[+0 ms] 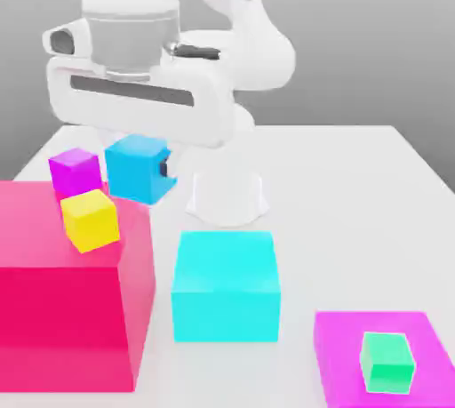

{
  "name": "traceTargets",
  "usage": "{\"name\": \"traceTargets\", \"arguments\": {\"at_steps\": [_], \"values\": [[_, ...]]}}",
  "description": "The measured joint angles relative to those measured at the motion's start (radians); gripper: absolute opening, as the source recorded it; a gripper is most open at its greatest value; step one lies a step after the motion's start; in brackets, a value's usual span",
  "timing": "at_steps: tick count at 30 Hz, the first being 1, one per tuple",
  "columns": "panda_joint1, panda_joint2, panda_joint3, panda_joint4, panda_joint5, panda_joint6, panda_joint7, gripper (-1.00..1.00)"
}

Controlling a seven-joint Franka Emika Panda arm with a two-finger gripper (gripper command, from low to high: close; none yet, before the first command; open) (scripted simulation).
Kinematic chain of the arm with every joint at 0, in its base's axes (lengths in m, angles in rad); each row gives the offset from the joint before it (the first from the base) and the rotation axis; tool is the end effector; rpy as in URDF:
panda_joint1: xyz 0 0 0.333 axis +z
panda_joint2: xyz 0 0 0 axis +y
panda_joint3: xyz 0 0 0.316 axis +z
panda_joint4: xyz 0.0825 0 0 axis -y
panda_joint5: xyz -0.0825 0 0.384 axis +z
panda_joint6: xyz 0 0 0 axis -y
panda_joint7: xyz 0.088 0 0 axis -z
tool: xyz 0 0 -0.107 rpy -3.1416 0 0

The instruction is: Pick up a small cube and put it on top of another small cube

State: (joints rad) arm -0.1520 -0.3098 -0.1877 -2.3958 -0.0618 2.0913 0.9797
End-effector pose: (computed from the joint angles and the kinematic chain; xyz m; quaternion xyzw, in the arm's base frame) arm 0.4191 -0.1532 0.4326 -0.8021 0.5972 0.0000 0.0017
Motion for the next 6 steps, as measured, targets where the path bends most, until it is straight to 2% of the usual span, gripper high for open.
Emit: {"name": "traceTargets", "arguments": {"at_steps": [2, 3, 6], "values": [[-0.012, 0.027, -0.016, -0.04, 0.0, 0.066, -0.01, -1.0], [-0.015, 0.034, -0.019, -0.051, 0.001, 0.085, -0.012, 1.0], [-0.015, 0.034, -0.019, -0.051, 0.001, 0.085, -0.012, 1.0]]}}
